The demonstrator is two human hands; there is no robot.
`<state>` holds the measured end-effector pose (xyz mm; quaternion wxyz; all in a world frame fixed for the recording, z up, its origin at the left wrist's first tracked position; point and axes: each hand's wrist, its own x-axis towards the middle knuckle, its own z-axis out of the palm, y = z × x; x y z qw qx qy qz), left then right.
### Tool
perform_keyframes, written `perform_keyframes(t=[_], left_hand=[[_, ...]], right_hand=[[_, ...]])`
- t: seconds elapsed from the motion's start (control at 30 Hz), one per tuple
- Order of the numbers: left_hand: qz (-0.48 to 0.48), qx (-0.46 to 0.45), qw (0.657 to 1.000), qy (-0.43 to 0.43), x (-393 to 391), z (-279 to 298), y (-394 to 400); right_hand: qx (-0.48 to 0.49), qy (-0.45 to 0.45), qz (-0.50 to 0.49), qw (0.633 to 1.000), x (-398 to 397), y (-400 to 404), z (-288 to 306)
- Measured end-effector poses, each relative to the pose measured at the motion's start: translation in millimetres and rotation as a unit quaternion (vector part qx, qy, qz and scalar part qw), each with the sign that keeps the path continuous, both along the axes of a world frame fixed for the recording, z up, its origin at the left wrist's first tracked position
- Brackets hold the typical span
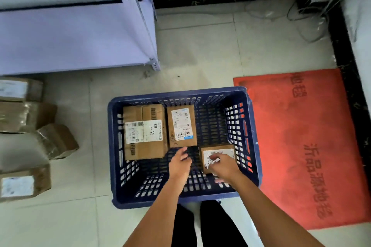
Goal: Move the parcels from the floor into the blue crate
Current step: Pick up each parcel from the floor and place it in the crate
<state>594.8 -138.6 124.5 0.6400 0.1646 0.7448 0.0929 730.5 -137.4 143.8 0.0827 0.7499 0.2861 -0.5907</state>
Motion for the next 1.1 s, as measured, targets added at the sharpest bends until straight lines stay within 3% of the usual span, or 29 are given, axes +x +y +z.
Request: perform_keyframes(t=[0.23,0.4,0.67,0.8,1.1], left_hand=[[0.081,0.074,0.994,-0.029,-103,53,31],[0.102,0.083,0.991,-0.038,-226,61,33],[0.064,0.054,0.995,0.059,-485,80,-1],[0.045,0.052,0.992,0.108,-578,82,-15],[0.065,0.043,0.993,0.091,-622,15,-18]], right_hand=[[0.041,0.102,-0.032,0.993,-123,24,49],[0.067,0.108,-0.056,0.99,-243,28,47],[0.042,0.1,-0.146,0.983,-434,2,74],[0.045,0.103,-0.13,0.985,-515,-4,79],[0.065,0.083,0.005,0.994,-598,6,15]])
